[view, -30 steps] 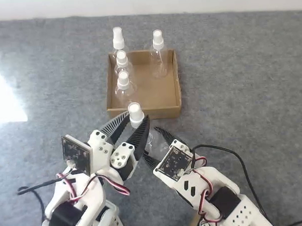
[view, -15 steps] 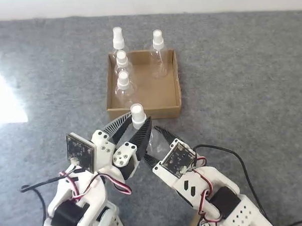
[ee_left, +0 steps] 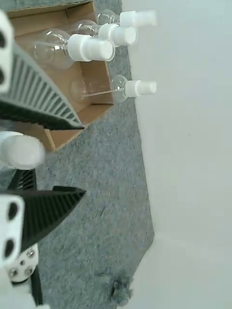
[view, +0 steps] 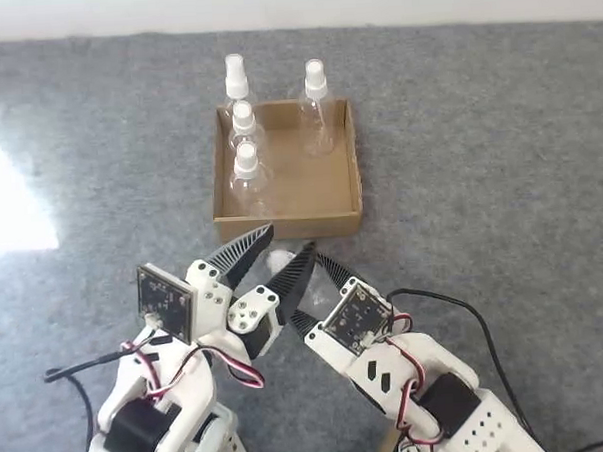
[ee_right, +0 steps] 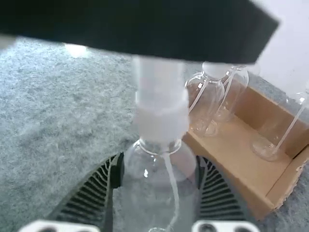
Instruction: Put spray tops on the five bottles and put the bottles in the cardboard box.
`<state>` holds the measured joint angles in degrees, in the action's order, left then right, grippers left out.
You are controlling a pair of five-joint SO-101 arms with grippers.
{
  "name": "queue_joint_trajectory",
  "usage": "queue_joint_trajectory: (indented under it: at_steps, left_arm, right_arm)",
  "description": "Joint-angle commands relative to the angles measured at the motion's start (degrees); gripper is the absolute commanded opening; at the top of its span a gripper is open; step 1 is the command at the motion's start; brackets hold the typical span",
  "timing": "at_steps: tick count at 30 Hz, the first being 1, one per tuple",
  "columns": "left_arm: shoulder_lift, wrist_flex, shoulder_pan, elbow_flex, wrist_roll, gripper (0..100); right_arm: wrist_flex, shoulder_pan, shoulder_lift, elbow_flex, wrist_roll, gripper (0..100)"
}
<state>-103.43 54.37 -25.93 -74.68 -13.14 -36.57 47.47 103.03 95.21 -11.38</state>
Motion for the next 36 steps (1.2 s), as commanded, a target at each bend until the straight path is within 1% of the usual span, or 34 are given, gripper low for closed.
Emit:
queue_joint_trajectory:
  at_steps: [1, 9, 14, 18, 22, 25, 28, 32, 36]
  left_arm:
    - [-0.88, 0.97, -0.35, 0.92, 0.26, 18]
    - [-0.88, 1.41, 0.00, 3.47, 0.35, 18]
    - [-0.88, 1.41, 6.59, 6.64, 0.18, 18]
    - [-0.88, 1.41, 11.96, 7.69, -2.64, 18]
    - [-0.88, 1.49, 19.34, 7.78, -5.19, 18]
    - [-0.88, 1.67, 22.24, 7.16, -7.21, 18]
    - [-0.88, 1.14, 22.24, 4.53, -7.30, 18]
    - [-0.88, -3.43, 20.40, -0.66, -7.21, 18]
    - [-0.88, -7.38, 17.93, -4.18, -7.12, 18]
  right_arm:
    - [1.89, 0.22, 0.92, 1.23, 0.44, 8.7]
    - [1.89, 0.31, 0.92, 1.23, 0.44, 8.7]
    - [1.89, 0.31, 0.92, 1.23, 0.26, 8.7]
    - [1.89, 0.31, 0.92, 1.23, 0.09, 8.7]
    - [1.89, 0.31, 0.92, 1.23, 0.00, 8.7]
    - [1.89, 0.22, 0.92, 1.23, 0.00, 8.7]
    - [1.89, -1.19, 0.92, 0.62, 0.18, 8.7]
    - [1.89, -3.65, 1.01, -0.62, 0.44, 8.9]
    - [1.89, -3.74, 1.01, -2.11, 0.44, 9.1]
